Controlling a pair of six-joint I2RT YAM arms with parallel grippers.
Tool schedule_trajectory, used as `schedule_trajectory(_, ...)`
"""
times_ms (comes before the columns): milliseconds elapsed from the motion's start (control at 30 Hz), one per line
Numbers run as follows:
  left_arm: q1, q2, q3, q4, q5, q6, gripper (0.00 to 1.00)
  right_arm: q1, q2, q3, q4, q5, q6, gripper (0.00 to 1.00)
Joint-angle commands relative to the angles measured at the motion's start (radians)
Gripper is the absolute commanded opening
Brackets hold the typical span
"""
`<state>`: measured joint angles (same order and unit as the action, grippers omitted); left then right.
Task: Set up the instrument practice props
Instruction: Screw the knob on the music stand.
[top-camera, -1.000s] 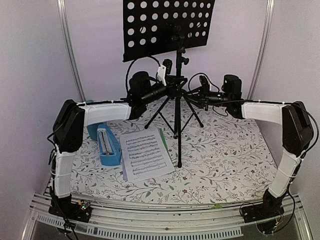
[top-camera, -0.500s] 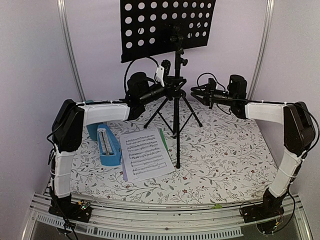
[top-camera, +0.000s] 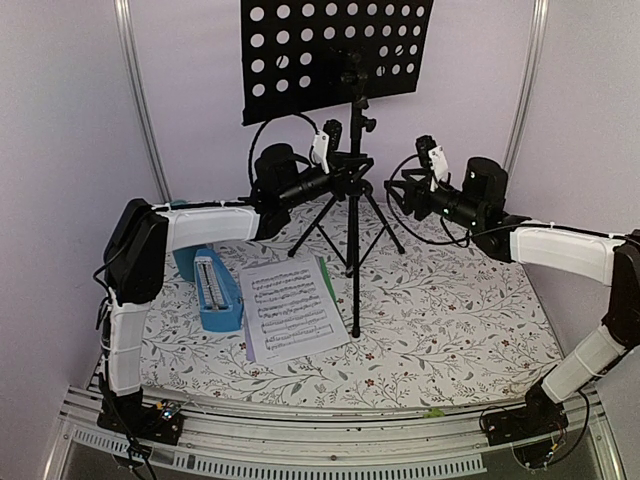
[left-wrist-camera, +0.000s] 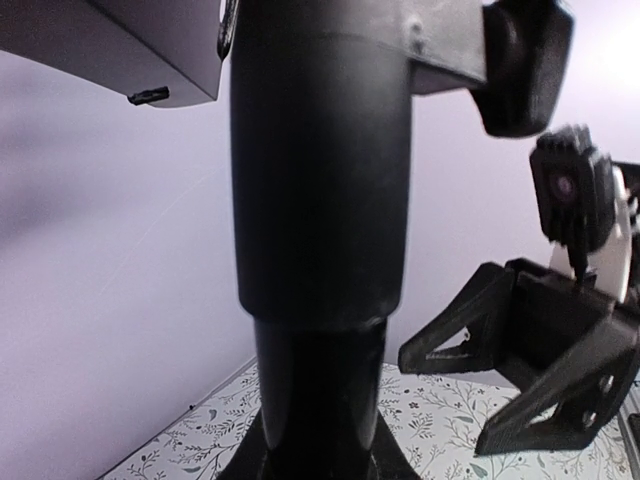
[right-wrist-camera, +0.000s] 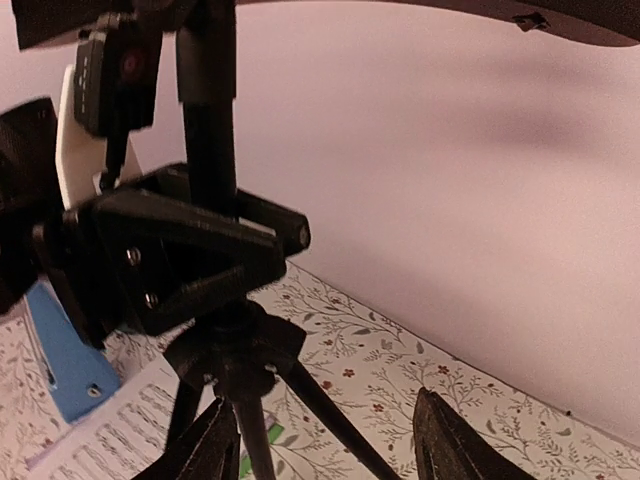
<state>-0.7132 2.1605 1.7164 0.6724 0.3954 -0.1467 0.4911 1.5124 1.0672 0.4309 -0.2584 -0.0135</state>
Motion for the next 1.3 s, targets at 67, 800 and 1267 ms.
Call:
schedule_trajectory(67, -0.011, 0.005, 0.017, -0.109, 0.054, 0.006, 0.00, 0.002, -0.005, -0.157, 0.263, 0.034, -0.515, 0.65)
schedule_trajectory(800, -0.011, 0.006, 0.016, -0.120, 0.046, 0.015, 0.00, 0.085, 0.213, -0.110, 0.496, 0.150, -1.076, 0.64)
schedule_trajectory(1267, -0.009, 0.013, 0.017, -0.116, 0.050, 0.013, 0.00, 0.145, 0.279, -0.151, 0.700, 0.215, -1.354, 0.66)
